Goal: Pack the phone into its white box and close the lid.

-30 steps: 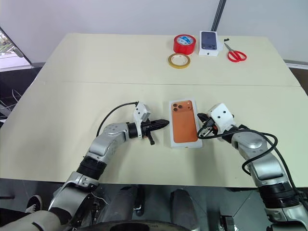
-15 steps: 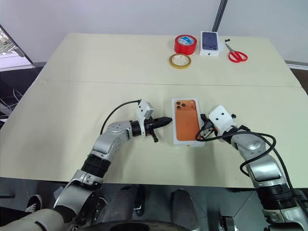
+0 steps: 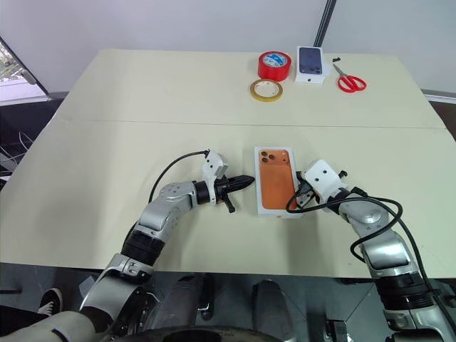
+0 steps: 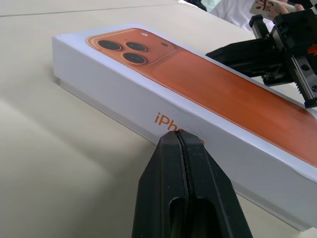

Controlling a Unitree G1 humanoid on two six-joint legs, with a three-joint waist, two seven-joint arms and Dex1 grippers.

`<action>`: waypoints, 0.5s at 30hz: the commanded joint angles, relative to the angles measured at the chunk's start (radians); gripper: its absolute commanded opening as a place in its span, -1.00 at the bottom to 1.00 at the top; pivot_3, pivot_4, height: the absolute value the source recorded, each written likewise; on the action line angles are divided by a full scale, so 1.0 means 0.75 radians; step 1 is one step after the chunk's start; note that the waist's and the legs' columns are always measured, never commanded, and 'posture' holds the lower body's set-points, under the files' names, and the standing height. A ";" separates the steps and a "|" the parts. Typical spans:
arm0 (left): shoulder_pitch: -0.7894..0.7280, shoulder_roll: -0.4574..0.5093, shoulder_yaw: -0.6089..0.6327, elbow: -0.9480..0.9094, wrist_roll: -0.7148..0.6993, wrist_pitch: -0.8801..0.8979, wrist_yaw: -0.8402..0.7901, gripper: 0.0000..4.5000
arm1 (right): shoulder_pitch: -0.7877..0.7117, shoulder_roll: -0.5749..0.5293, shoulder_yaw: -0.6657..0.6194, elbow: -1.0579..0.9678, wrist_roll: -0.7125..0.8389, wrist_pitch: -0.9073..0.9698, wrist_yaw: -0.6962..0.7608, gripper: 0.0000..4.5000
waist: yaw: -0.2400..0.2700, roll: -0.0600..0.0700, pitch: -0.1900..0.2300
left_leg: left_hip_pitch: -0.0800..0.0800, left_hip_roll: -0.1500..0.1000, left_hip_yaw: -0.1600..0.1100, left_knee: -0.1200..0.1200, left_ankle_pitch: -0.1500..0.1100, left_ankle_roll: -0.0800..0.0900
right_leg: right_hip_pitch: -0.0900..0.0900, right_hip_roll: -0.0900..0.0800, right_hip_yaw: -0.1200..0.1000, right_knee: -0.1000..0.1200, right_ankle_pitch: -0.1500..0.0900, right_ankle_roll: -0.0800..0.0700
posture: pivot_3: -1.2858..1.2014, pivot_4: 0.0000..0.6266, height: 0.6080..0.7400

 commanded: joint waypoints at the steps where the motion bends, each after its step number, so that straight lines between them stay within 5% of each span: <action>1: -0.098 -0.024 0.069 -0.090 -0.080 0.025 0.015 -1.00 | -0.077 0.005 -0.099 -0.018 0.065 -0.016 0.018 -0.99 | 0.000 0.000 0.000 | 0.000 0.000 0.000 0.000 0.000 0.000 | 0.000 0.000 0.000 0.000 0.000 0.000 | 0.03 -0.52 0.82; 6: -0.242 -0.055 0.083 0.013 -0.068 -0.035 0.016 -1.00 | -0.131 0.045 -0.141 -0.053 0.212 0.030 0.106 -0.99 | 0.002 0.000 0.000 | 0.000 0.000 0.000 0.001 0.000 0.000 | 0.001 0.000 0.000 0.000 0.000 0.000 | 0.03 -0.52 0.82; 15: -0.349 -0.072 -0.174 0.447 0.284 -0.085 0.127 -1.00 | 0.028 0.046 0.071 -0.039 0.040 0.144 0.111 -0.99 | 0.004 -0.005 -0.006 | 0.003 0.000 -0.001 0.001 0.000 0.000 | 0.006 0.001 -0.001 0.000 0.000 0.001 | 0.03 -0.52 0.82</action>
